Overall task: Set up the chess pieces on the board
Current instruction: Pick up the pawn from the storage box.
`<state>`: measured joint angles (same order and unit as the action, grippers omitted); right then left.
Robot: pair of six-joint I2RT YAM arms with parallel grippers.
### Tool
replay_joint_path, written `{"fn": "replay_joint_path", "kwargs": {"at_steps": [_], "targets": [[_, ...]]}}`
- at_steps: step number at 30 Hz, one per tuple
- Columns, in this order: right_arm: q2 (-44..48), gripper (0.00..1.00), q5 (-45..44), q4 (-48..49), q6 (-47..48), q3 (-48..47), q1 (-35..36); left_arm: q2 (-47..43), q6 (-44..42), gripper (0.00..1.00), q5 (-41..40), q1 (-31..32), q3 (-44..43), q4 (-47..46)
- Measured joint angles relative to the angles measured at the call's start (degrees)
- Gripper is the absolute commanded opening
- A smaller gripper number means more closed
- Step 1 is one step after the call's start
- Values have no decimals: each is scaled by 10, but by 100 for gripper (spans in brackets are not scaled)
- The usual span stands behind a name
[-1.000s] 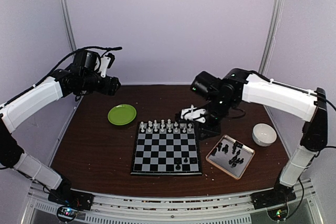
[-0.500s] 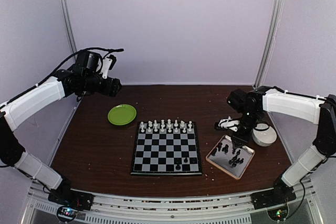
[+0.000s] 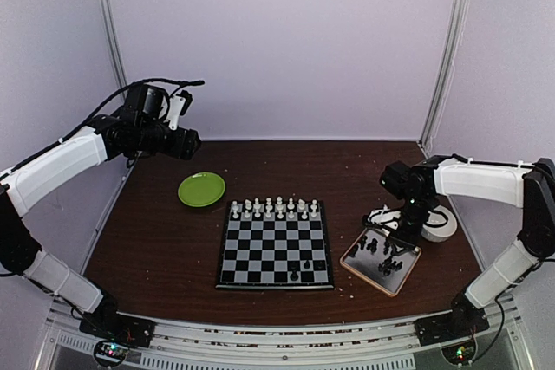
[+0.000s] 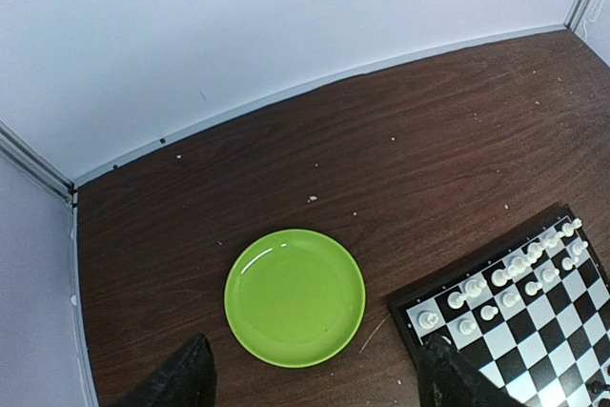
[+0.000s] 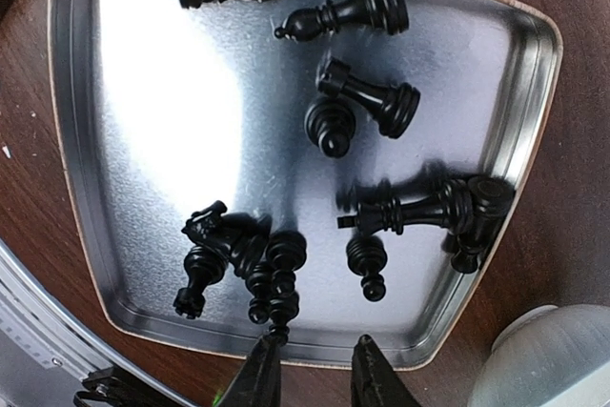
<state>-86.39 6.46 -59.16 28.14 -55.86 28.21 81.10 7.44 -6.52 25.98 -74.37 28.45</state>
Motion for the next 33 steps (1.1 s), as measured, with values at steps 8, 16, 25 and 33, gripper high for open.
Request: {"fn": "replay_joint_path", "kwargs": {"at_steps": [8, 16, 25, 33], "targets": [[-16, 30, -11, 22, -5, 0, -10, 0, 0, 75, 0, 0, 0, 0], [-55, 30, -14, 43, -5, -2, -19, 0, 0, 75, 0, 0, 0, 0], [-78, 14, -14, 58, -2, -6, -29, 0, 0, 75, 0, 0, 0, 0], [-81, 6, -5, 58, 0, -9, -30, 0, 0, 75, 0, 0, 0, 0]]}}
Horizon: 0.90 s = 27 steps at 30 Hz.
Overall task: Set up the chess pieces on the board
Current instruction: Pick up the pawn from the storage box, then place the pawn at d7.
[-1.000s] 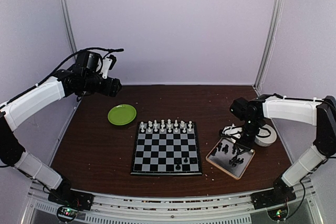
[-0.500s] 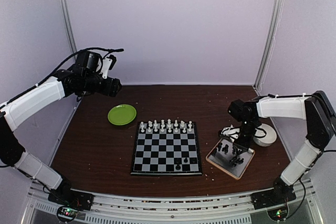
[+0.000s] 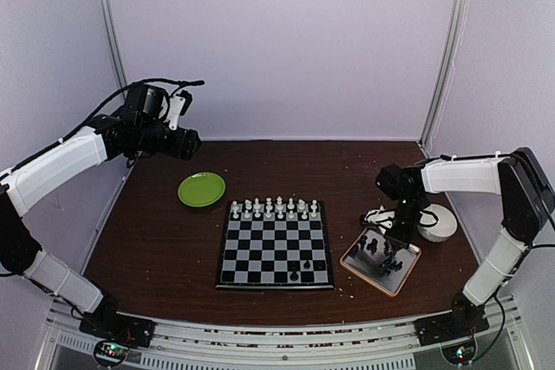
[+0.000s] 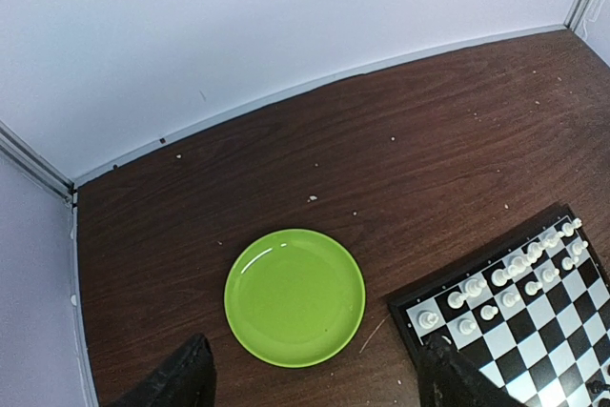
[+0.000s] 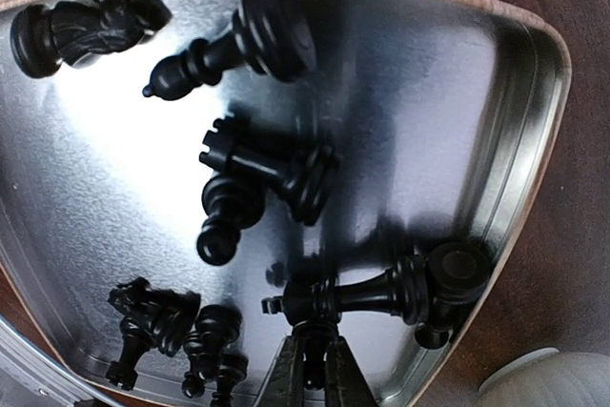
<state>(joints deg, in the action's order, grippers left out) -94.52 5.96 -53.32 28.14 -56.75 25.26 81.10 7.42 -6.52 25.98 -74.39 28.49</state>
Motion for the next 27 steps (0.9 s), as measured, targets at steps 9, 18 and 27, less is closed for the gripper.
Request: {"fn": "replay_joint_path", "kwargs": {"at_steps": [9, 18, 27], "targets": [[33, 4, -3, -38, 0, -27, 0, 0, 0, 75, 1, 0, 0, 0], [62, 5, -2, -80, -1, -117, 20, 0, 0, 75, 3, 0, 0, 0], [3, 5, 12, -100, -1, -226, 151, 0, 2, 75, 4, 0, 0, 1]]}}
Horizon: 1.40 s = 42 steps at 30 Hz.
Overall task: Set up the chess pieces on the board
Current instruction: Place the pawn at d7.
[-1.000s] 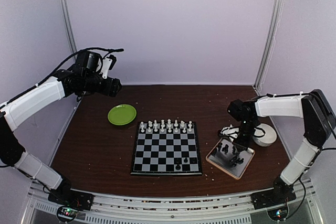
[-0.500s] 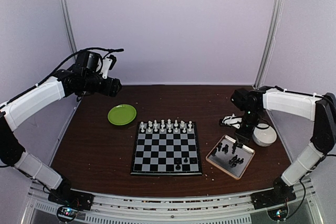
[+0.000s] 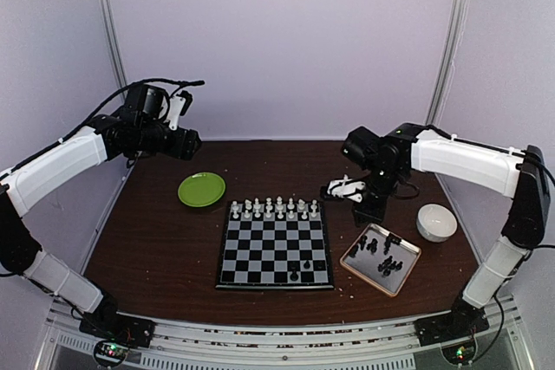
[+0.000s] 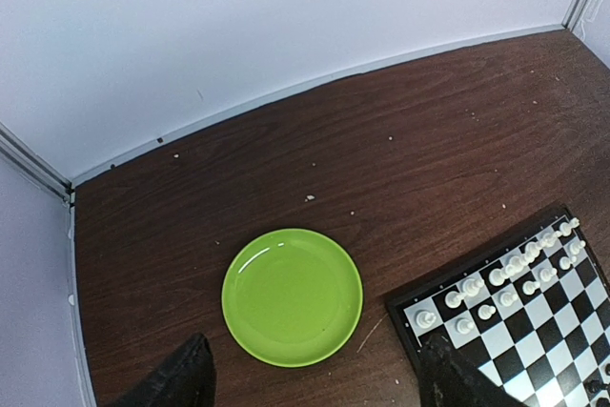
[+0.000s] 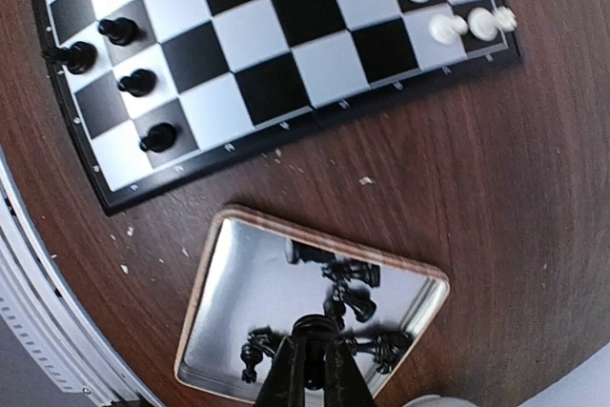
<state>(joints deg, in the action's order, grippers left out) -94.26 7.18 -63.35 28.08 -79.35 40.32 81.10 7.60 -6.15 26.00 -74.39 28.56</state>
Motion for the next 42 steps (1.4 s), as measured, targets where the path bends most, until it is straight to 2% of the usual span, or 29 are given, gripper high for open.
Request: {"fn": "replay_joint_path", "kwargs": {"at_steps": [15, 20, 27, 42], "targets": [[-161, 5, 16, -36, 1, -195, 179, 0, 2, 75, 5, 0, 0, 0], [-212, 5, 16, -49, 2, -260, 220, 0, 3, 75, 8, 0, 0, 0], [-286, 5, 18, -67, 6, -325, 240, 0, 3, 75, 9, 0, 0, 0], [-331, 6, 18, -74, 11, -333, 240, 0, 3, 75, 9, 0, 0, 0]]}}
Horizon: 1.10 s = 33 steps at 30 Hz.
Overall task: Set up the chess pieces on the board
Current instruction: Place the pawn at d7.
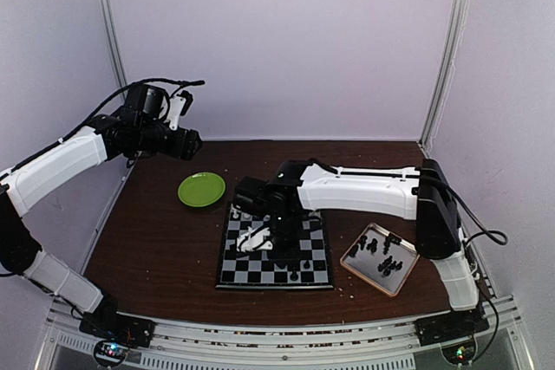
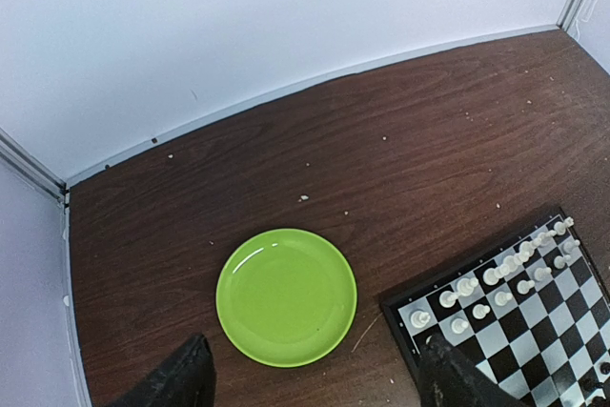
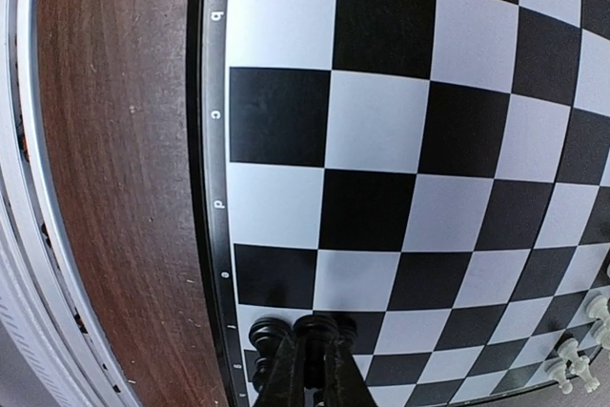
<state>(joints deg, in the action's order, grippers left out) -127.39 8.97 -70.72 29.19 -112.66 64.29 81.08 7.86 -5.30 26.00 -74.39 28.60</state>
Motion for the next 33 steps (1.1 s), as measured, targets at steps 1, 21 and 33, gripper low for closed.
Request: {"fn": "replay_joint_path", "kwargs": {"at_steps": [1, 21, 33], "targets": [[-4, 5, 0, 0, 0, -2, 0, 0, 0, 75, 0, 0, 0, 0], [-38, 8, 0, 9, 0, -15, -9, 0, 0, 75, 0, 0, 0, 0], [-43, 19, 0, 15, -2, -16, -17, 0, 0, 75, 0, 0, 0, 0]]}}
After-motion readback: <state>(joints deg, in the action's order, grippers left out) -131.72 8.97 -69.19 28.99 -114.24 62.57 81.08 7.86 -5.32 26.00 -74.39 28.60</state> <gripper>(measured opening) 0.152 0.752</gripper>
